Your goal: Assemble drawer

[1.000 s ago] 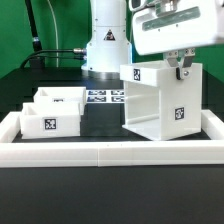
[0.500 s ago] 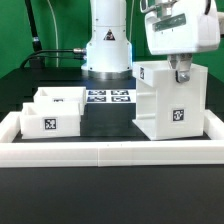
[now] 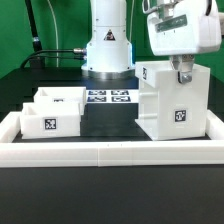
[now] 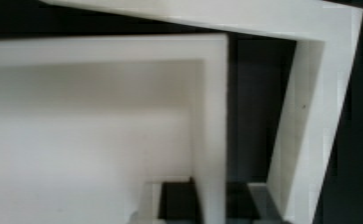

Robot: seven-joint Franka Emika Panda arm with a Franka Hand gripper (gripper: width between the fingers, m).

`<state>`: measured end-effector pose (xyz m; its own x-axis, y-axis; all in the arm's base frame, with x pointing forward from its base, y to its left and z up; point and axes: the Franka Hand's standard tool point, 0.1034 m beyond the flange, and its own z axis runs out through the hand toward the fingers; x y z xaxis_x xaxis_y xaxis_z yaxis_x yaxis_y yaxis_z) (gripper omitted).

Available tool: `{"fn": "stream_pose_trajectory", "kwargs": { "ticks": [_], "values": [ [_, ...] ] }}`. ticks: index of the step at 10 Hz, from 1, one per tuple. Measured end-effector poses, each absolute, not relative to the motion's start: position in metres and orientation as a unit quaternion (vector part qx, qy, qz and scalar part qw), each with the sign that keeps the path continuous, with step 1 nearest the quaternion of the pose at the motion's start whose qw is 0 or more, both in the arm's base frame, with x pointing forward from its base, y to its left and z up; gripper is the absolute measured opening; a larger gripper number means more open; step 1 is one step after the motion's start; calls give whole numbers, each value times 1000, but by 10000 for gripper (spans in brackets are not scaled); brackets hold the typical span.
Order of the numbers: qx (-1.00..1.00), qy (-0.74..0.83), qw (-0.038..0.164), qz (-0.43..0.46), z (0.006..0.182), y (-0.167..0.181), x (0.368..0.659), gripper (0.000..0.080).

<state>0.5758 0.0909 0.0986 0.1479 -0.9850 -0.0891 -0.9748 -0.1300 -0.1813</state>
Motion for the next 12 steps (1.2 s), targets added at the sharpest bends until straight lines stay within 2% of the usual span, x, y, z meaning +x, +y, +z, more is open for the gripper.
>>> {"fn": "stream_pose_trajectory", "kwargs": {
  "ticks": [8, 12],
  "values": [
    [-726, 681, 99, -11, 99, 97, 643, 46],
    [-727, 680, 92, 3, 99, 96, 642, 45]
  ]
}}
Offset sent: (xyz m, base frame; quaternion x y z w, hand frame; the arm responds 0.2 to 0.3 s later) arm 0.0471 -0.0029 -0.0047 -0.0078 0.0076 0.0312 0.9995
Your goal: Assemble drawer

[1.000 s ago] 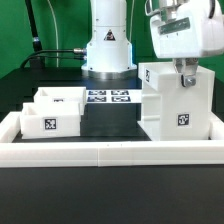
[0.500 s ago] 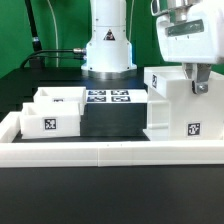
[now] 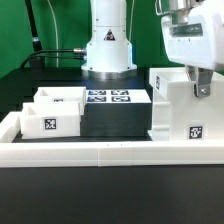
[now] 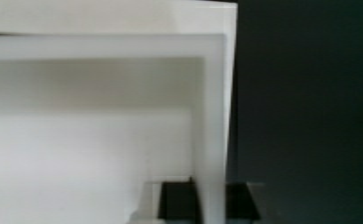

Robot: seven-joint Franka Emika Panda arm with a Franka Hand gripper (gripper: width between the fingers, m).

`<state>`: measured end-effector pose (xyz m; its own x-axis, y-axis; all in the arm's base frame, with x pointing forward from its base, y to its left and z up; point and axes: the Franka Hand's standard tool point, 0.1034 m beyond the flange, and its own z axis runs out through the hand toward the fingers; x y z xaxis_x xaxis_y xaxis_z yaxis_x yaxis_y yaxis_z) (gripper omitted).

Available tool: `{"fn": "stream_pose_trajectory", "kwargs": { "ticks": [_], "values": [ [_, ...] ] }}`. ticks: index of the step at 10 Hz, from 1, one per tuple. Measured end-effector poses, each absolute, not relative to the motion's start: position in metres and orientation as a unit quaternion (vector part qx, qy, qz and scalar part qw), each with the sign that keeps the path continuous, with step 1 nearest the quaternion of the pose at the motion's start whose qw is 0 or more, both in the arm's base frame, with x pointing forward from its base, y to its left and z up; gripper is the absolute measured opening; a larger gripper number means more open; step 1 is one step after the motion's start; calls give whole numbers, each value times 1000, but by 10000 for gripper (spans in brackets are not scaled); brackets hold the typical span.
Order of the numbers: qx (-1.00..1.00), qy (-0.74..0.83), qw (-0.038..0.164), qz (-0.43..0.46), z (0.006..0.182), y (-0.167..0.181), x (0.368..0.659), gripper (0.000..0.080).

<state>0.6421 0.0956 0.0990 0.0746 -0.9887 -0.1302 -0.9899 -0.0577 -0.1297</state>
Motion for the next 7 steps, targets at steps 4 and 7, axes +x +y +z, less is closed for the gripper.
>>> {"fn": "stream_pose_trajectory", "kwargs": {
  "ticks": [4, 7],
  "values": [
    [-728, 679, 95, 0, 101, 97, 644, 431],
    [-728, 679, 96, 0, 102, 98, 645, 638]
  ]
}}
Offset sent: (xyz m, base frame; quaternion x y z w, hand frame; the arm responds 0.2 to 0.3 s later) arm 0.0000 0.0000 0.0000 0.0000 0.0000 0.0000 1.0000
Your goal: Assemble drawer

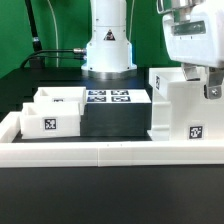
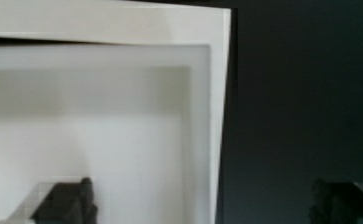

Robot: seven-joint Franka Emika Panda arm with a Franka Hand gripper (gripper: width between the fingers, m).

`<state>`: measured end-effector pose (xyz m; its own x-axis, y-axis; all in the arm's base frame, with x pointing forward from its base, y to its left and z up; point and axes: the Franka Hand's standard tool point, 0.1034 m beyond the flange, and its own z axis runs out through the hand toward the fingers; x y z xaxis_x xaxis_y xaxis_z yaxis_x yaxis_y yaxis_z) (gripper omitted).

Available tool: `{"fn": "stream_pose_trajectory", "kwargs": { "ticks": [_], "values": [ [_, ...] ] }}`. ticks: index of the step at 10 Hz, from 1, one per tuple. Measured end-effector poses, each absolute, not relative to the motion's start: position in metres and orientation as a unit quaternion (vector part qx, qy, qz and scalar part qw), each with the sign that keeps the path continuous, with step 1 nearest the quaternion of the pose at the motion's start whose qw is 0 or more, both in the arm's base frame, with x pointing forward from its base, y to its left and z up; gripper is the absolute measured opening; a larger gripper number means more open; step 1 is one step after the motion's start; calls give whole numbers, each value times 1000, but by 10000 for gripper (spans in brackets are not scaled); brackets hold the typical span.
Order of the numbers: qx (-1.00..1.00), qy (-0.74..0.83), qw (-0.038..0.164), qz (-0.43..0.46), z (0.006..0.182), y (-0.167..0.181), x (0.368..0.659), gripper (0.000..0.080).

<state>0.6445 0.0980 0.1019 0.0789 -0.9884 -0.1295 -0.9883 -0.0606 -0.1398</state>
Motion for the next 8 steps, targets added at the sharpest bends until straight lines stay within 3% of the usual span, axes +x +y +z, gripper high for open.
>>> {"fn": "stream_pose_trajectory", "kwargs": {
  "ticks": [3, 6, 8],
  "values": [
    [-744, 661, 97, -3, 104, 98, 643, 649],
    [-794, 598, 107, -12, 130, 89, 610, 649],
    [-806, 582, 106, -14, 130, 88, 609, 649]
  ]
}}
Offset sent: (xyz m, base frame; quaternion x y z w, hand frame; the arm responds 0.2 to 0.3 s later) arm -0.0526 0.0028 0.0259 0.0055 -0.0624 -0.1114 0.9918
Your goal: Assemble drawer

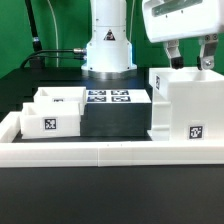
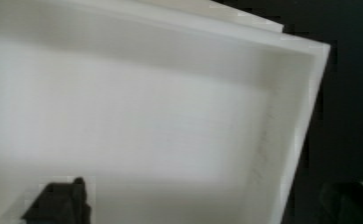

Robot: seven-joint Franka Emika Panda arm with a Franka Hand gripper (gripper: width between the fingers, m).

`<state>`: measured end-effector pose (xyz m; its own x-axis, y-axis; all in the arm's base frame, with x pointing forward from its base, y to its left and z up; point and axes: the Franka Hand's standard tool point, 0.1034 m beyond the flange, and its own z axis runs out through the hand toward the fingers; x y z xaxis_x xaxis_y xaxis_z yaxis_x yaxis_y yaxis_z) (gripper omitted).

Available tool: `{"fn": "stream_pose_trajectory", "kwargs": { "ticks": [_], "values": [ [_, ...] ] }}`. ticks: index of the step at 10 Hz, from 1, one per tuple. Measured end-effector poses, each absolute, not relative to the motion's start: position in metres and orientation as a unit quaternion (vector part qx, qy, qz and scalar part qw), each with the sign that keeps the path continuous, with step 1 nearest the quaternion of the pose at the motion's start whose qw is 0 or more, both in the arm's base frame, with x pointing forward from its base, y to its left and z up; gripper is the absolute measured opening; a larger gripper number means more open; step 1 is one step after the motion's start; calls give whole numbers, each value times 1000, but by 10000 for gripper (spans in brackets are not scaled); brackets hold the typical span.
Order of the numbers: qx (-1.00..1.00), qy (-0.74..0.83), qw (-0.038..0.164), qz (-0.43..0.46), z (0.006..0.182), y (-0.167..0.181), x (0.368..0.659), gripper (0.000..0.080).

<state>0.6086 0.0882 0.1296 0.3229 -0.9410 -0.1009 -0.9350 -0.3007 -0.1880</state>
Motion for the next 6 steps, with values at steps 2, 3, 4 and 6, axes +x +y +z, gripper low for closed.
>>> {"fn": "stream_pose_trajectory", "kwargs": {
  "ticks": [2, 3, 4, 6],
  "values": [
    [-850, 517, 100, -19, 130, 85, 607, 649],
    [-890, 446, 96, -21, 132, 78, 605, 649],
    [-919, 382, 94, -26, 136, 71, 603, 649],
    [-965, 244, 90, -35, 142, 56, 601, 649]
  ]
}}
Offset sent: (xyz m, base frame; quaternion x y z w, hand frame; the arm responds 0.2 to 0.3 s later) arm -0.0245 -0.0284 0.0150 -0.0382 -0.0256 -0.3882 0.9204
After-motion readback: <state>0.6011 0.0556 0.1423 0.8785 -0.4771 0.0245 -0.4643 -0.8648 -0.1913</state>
